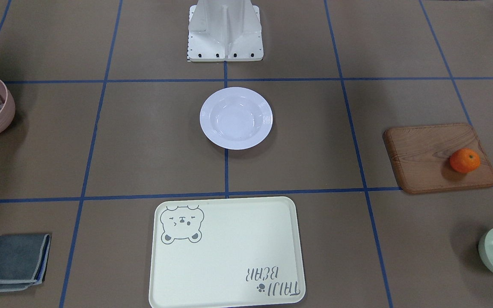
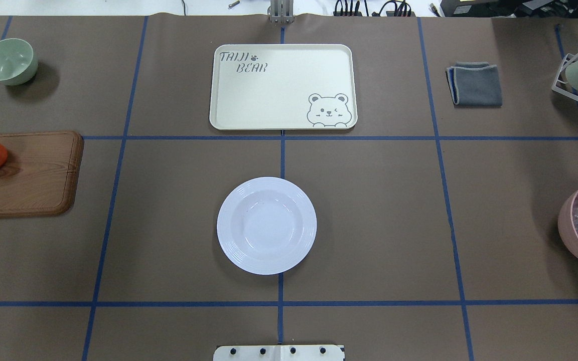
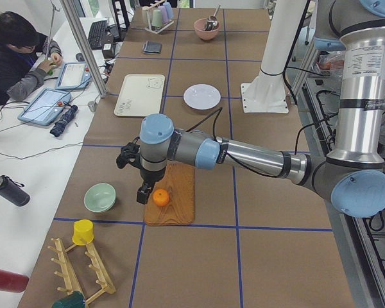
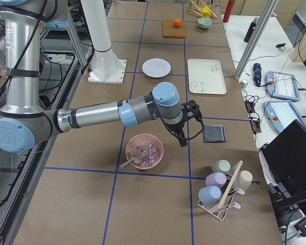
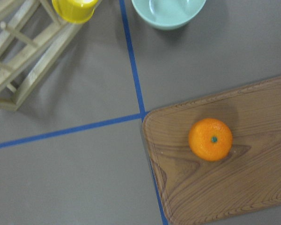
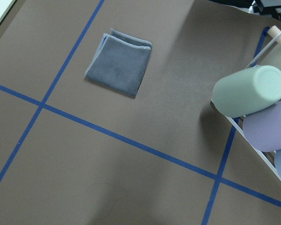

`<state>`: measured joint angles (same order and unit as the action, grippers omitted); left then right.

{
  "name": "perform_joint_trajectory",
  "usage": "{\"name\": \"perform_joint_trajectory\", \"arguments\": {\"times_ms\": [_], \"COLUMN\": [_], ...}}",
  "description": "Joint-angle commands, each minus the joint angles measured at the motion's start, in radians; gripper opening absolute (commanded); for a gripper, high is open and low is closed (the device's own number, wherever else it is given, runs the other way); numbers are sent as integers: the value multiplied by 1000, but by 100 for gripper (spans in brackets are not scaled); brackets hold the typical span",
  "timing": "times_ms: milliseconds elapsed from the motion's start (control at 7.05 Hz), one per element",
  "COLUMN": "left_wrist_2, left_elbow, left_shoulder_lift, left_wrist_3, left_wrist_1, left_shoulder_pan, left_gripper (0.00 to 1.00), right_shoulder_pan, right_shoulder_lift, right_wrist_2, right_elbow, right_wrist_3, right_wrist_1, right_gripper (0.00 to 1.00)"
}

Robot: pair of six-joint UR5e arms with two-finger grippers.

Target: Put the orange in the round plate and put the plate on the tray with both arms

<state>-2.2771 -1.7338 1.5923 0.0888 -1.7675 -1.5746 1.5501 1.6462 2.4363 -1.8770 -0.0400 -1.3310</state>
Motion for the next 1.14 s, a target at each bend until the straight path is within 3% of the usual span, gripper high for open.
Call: {"name": "perform_joint_trajectory", "arguments": {"times_ms": [0,284,568,852,994], "left_wrist_2": [-14,-12,-2,4,14], "left_elbow": [83,105,126,150,178], "left_shoulder_lift": [16,-18,-24,-31,-31], "left_wrist_3": [-127,-139,-190,-340,-349], "left_wrist_1": [-215,-341,-351,-352,-377], "left_shoulder_pan": [1,31,168,256,301], "left_gripper": [99,98,98,98,98], "right_shoulder_pan": [-25,-88,-206,-348,-395], "right_shoulder_lift": [-22,-29,-69,-69,-77], "right_wrist_2": [21,13,-8,-138,-181], "right_elbow": [-1,-7,-13,-31,-45], "right_wrist_3": [0,46,325,599,638], "right_wrist_1": [19,21,86,186,187], "right_gripper": [100,100,100,100,100]}}
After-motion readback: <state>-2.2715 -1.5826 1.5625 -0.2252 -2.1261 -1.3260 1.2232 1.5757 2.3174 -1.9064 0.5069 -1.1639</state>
